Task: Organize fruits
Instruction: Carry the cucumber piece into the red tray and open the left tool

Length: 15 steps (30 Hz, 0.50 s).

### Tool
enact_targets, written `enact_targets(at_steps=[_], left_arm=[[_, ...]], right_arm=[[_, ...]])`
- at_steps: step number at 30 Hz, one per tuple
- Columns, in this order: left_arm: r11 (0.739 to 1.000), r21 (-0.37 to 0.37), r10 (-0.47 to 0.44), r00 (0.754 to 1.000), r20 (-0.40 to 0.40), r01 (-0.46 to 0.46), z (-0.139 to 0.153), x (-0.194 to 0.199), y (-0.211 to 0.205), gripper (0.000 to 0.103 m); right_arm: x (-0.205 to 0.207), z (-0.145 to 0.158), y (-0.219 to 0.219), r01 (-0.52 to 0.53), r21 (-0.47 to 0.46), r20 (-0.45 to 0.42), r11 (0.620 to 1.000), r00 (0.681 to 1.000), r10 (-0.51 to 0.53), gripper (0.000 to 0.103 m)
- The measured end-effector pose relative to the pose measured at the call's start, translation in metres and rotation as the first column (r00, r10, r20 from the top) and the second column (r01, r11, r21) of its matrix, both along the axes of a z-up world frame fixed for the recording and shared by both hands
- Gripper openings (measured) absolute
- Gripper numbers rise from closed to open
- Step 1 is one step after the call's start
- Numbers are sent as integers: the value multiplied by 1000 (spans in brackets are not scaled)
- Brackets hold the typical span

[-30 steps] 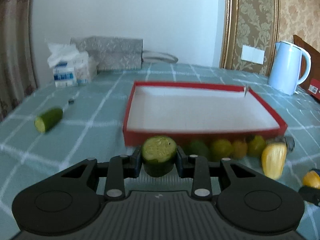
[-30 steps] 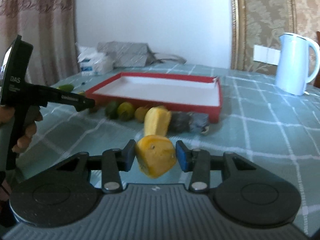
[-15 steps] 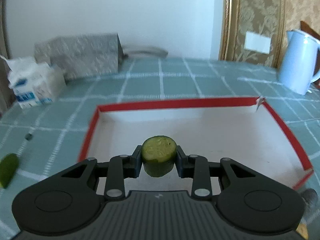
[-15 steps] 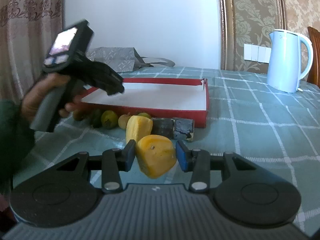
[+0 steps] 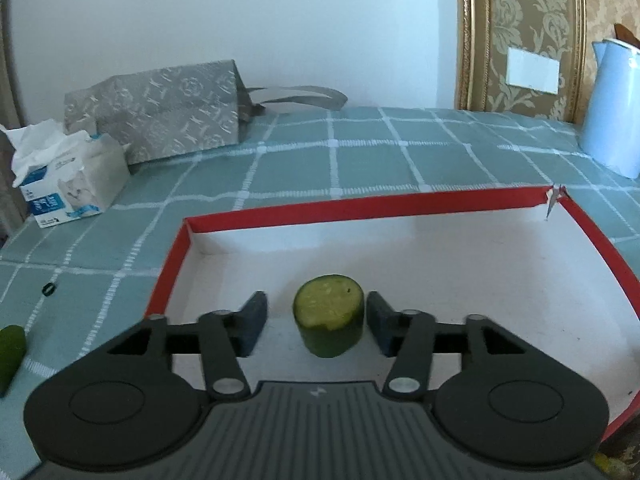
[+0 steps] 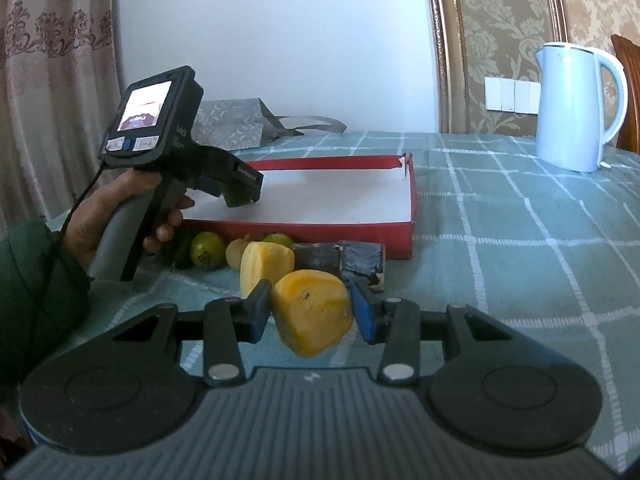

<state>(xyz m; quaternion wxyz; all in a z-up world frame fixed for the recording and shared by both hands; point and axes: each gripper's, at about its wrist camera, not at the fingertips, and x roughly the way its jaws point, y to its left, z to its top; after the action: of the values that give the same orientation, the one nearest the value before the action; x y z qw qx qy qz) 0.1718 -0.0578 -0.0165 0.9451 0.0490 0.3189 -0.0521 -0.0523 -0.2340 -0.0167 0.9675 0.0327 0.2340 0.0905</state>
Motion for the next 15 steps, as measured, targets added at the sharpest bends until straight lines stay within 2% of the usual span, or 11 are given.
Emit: enact_targets(at_steps=[2,6,8,11,15], left_arm=[[1000,-16,4,999,33,-3,4,-7,4,62],[999,-2,40,988,149,-40,14,-35,12,76],[999,-21,44,981,188,-41,19,-53,19,76],[998,-61,27,975,220,-14,22,-86,31,77],[997,-81,5,979,201,11,19,-124,43,82]], right_arm=[[-1,0,0,2,1,3,1000,1000,-2,41],[-2,-2,-2,0,9,3,1000,1000,0,41],[-2,-3,-4,-3,23,-5,1000,1000,3,41],[-3,-4,-7,-4,41,-2,999,1000,4,41],[-4,-5,-6,-12,42,0,999,1000,12,41]])
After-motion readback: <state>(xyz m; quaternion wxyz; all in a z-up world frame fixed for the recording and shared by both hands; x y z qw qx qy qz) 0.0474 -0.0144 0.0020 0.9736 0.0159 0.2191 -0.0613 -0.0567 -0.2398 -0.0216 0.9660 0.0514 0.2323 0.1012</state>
